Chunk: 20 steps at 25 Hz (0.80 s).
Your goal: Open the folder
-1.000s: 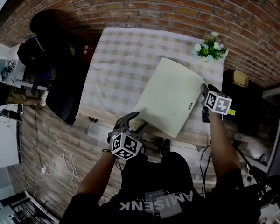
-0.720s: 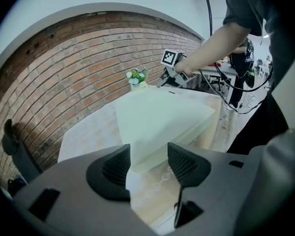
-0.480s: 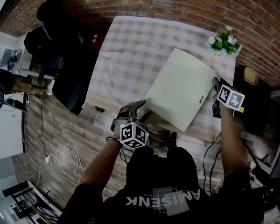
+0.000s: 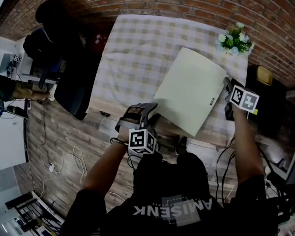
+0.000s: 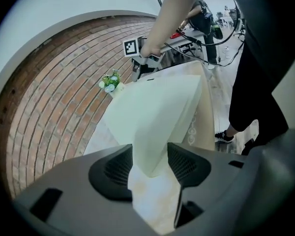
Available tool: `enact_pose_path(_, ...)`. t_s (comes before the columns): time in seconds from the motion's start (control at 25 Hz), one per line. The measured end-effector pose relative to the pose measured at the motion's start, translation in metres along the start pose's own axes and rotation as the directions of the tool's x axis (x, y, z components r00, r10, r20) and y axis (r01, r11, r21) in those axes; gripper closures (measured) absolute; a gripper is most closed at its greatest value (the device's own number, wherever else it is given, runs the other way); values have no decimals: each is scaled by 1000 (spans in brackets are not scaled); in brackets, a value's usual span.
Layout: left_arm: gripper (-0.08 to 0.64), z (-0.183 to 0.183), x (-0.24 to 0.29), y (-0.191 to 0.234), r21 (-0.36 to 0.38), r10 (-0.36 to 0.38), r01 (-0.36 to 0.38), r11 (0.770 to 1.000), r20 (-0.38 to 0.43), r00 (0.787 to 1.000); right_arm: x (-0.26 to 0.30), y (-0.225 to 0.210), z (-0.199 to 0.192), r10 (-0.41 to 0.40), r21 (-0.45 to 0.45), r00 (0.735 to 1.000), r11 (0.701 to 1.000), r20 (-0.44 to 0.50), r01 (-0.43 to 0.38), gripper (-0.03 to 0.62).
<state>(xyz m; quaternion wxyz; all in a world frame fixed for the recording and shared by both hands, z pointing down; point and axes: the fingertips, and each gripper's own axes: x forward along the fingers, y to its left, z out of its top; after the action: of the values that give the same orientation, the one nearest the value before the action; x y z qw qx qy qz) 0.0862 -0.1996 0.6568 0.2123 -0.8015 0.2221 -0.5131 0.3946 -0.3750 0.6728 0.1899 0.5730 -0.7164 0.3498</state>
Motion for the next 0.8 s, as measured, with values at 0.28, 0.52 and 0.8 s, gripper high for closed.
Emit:
enact_pose_path(0.28,331,9,0,-1,112,21,-21,993,2,1000,-1,1,0,2,-4,1000,1000,1,-2,399)
enact_pose_path(0.52,331,15,0,-4,235,2,-8,972,23,1000,0,3,0,0,-27,1000,1000,11,0,424)
enact_pose_path(0.8,368,12,1,-19,351,-101,94,932,2,995,0,7,-2,10,-18,1000,1000,11,-9,452)
